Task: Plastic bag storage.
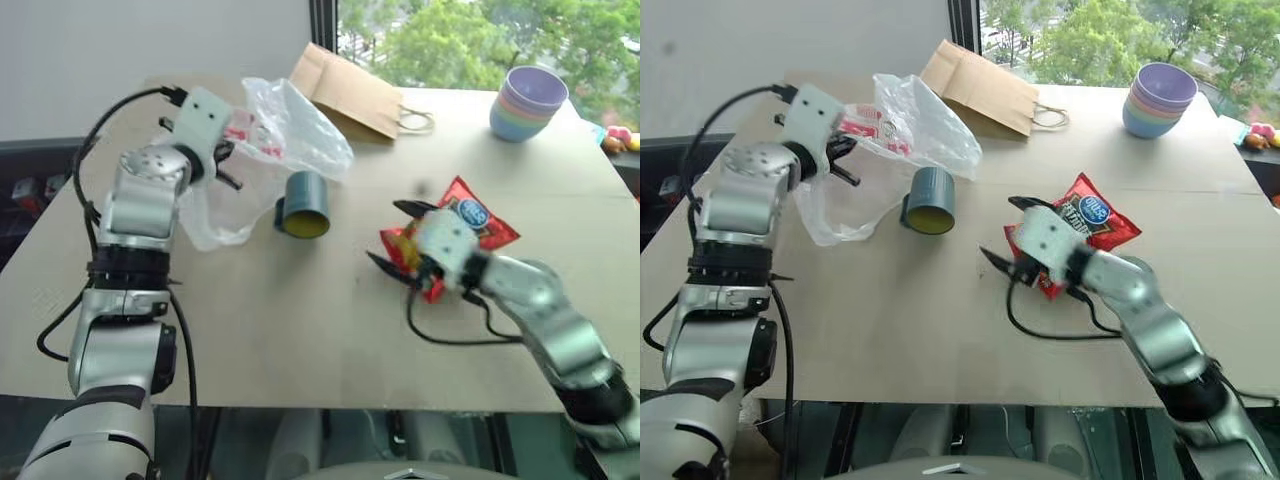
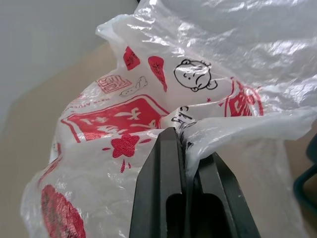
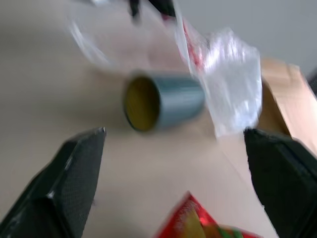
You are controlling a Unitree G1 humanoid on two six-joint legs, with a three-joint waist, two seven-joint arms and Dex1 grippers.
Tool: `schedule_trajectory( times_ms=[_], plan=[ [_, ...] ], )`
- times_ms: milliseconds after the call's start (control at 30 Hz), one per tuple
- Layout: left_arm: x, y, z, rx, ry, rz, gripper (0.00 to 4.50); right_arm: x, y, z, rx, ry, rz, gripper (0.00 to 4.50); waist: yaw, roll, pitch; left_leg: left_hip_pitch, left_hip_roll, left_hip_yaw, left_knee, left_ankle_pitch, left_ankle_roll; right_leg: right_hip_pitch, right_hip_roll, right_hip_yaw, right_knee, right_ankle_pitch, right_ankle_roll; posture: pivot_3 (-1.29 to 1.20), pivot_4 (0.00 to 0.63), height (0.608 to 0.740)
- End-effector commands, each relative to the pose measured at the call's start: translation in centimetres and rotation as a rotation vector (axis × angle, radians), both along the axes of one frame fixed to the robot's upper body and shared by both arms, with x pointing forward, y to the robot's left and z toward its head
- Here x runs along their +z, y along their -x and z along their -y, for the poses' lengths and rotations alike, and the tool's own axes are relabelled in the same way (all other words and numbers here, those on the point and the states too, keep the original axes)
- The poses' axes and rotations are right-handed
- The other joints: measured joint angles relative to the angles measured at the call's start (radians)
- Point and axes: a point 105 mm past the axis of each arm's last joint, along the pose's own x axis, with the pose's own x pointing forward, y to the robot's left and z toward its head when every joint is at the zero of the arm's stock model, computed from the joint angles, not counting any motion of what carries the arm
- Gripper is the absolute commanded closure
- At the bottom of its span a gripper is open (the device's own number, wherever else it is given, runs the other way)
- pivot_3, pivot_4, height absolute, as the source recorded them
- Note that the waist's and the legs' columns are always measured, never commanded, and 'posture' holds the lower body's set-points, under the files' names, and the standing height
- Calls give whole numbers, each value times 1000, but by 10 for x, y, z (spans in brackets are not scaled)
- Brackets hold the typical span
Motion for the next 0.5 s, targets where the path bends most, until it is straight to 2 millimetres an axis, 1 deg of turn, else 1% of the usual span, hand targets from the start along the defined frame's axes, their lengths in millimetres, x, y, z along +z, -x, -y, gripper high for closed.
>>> schedule_trajectory(
  times_ms=[33, 100, 267, 367, 400, 467, 500],
  plan=[
    [19, 8, 0, 5, 21, 44, 4385, 8, -10, -32, 37, 0, 17, 0, -3, 0, 0, -3, 0, 0, 0, 0, 0, -3, 0, 0, 0, 0, 0, 0, 150, 740],
    [17, 11, 0, 11, 24, 34, 4385, 9, -21, -46, 19, 0, 17, 0, -3, 0, 0, -7, 0, 0, 1, 0, 0, -8, 0, 0, 4, 0, 0, 0, 150, 740],
    [10, 17, -2, 28, 29, 9, 4385, 4, -48, -81, -57, -48, -23, 0, -4, 0, 0, -7, 0, 0, 1, 0, 0, -9, -1, 0, 6, 0, 0, 0, 150, 740],
    [9, 20, -4, 37, 28, 8, 4385, -7, -69, -89, -172, -64, -50, 0, -4, 0, 0, -6, 0, 0, 1, 0, 0, -9, -1, 0, 8, 0, -1, 0, 150, 740],
    [11, 21, -5, 41, 27, 11, 4500, -9, -75, -90, -205, -70, -43, 492, -5, 0, 0, -6, -1, 0, 1, 1, -1, -10, -1, 0, 9, 0, -1, 0, 150, 740],
    [13, 23, -6, 49, 36, 15, 4500, -8, -82, -91, -236, -110, -42, 1103, -4, 0, 0, -6, -1, 0, 1, 2, -3, -10, -1, 0, 10, 0, -1, 0, 150, 740],
    [13, 24, -7, 51, 40, 16, 4500, -7, -84, -92, -247, -124, -35, 1683, -3, 0, 0, -6, -1, 0, 1, 2, -3, -10, -1, 0, 10, 0, -1, 0, 150, 740]
  ],
)
